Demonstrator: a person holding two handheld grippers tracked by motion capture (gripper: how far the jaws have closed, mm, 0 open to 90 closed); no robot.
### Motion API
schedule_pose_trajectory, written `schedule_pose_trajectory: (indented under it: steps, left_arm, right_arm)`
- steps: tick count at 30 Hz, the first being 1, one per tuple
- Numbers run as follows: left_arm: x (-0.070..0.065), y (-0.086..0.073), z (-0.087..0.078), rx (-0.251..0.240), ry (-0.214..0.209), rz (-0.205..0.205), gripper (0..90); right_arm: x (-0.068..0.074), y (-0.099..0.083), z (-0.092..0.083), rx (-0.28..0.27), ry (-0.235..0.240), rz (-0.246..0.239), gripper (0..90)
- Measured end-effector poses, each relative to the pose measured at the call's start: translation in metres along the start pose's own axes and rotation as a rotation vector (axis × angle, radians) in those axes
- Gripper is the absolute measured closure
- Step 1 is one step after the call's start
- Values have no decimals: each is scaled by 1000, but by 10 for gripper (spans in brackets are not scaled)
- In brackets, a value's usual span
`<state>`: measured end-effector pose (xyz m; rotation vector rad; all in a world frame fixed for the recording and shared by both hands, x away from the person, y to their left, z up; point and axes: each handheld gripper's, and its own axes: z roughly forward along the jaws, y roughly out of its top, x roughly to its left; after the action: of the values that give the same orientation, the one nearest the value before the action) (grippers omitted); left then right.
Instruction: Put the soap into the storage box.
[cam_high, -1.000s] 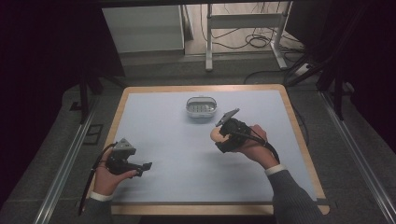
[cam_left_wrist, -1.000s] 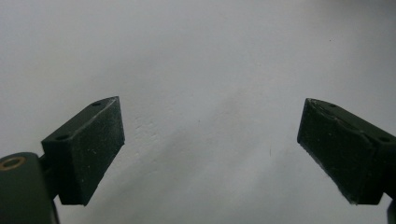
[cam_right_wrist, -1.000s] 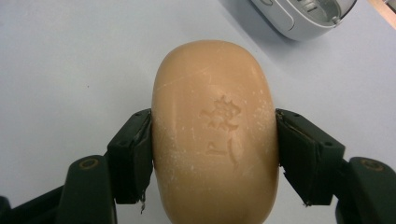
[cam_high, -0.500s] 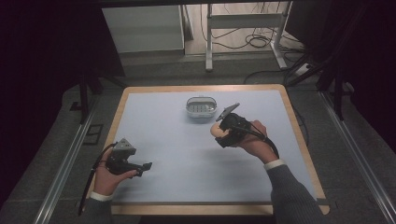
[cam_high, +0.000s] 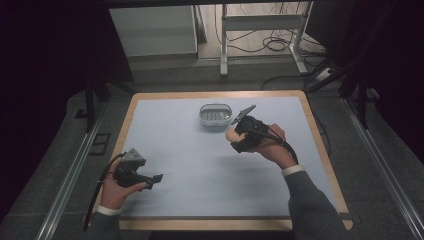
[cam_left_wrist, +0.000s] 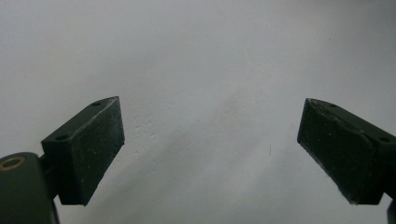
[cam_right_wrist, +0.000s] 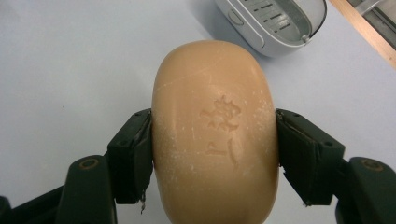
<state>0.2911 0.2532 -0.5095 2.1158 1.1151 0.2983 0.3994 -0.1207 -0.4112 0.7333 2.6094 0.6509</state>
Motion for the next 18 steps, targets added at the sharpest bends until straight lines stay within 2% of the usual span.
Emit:
schedule_pose_trajectory:
  steps: [18]
  left_arm:
    - [1,0,0,-5,-3,-9,75]
  right_arm:
    - [-19,12,11,23,-3,-4,323]
